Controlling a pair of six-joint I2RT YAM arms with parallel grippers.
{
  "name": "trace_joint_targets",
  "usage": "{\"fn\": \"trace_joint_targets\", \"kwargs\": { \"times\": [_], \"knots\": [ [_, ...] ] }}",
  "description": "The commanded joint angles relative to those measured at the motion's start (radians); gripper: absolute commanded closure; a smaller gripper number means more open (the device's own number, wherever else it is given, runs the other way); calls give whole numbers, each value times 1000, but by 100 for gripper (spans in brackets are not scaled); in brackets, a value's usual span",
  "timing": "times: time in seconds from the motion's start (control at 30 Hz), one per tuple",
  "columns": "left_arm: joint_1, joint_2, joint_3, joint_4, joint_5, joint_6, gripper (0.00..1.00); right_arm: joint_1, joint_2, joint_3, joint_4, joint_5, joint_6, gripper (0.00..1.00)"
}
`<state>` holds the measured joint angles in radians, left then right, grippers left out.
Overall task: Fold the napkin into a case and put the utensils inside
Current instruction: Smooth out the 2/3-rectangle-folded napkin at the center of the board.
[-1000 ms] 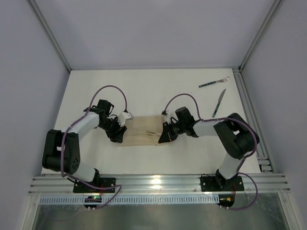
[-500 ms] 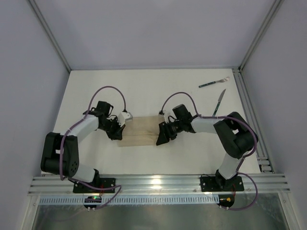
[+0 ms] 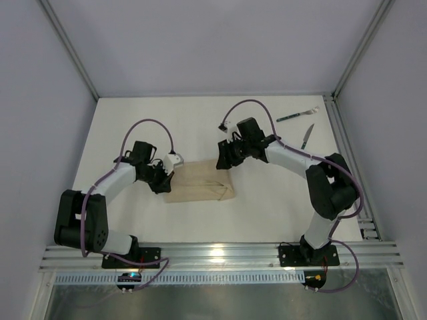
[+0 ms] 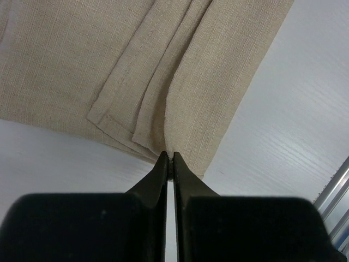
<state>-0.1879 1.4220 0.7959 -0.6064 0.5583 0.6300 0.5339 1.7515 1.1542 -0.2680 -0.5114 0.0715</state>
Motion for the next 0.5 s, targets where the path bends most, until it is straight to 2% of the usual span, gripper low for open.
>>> {"fn": "trace_joint_targets", "kwargs": {
  "times": [0.0, 0.1, 0.27, 0.4, 0.47],
  "knots": [
    [1, -31, -7, 62, 34, -32, 100, 60, 81, 94, 75, 31, 60, 58],
    [4, -37, -7, 83, 37, -55, 100, 130, 211, 177, 141, 7, 114, 80],
    [8, -46, -17, 102, 37, -72, 100, 163, 362, 254, 240, -3, 264, 87],
    [24, -37, -20, 119, 46, -90, 100, 161, 422, 271, 190, 7, 275, 90],
    [41, -29, -15, 134, 51, -102, 100, 161, 430, 247, 168, -15, 272, 95]
  ]
}}
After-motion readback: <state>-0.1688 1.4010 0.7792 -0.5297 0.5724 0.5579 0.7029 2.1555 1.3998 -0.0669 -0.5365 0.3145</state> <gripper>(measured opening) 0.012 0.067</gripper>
